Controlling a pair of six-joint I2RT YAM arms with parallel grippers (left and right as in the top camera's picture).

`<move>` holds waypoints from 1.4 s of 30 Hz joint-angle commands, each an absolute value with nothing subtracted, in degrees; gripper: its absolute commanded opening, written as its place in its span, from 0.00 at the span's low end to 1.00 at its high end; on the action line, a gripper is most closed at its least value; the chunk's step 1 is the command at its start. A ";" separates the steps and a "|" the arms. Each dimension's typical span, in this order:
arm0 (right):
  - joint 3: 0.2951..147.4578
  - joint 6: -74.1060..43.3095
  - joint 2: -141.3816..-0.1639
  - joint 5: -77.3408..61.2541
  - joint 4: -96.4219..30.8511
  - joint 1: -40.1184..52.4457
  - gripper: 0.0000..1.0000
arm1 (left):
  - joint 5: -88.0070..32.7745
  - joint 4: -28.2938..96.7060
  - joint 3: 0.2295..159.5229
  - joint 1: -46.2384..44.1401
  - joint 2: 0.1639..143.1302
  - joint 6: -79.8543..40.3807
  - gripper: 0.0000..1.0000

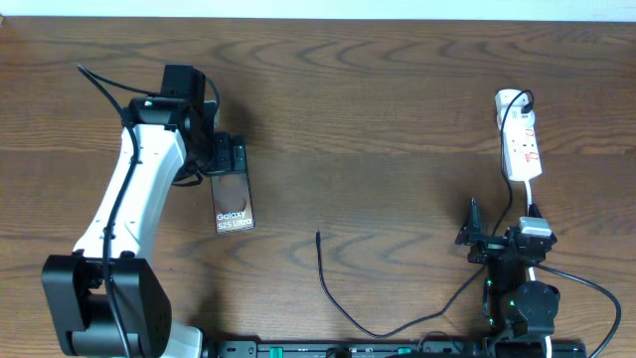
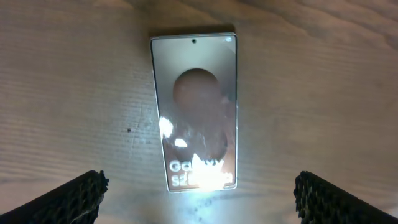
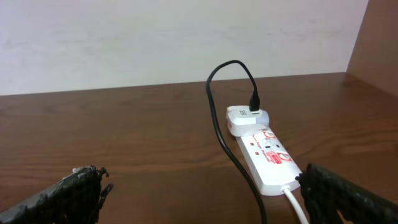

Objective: Plug charger to phone and switch on socket
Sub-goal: 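Move the left gripper over the silver phone, then lower the left gripper and close it on the phone's long edges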

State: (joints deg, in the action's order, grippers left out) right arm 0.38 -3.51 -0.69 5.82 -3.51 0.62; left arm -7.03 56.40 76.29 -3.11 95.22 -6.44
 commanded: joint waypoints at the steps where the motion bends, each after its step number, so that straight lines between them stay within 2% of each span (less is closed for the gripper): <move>1: 0.32 -4.23 -0.38 5.63 -3.68 1.17 0.99 | -5.10 54.17 72.86 -3.09 95.48 -8.51 0.98; 20: 0.32 -4.23 -0.38 5.63 -3.68 1.17 0.99 | -7.49 43.57 60.66 -4.10 95.48 -8.47 0.98; 42: 0.32 -4.23 -0.38 5.63 -3.68 1.17 0.99 | -6.37 37.39 60.10 -6.31 100.53 -11.73 0.98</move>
State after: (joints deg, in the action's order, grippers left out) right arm 0.38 -3.51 -0.69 5.80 -3.51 0.62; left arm -7.14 37.67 60.40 -6.22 99.94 -10.76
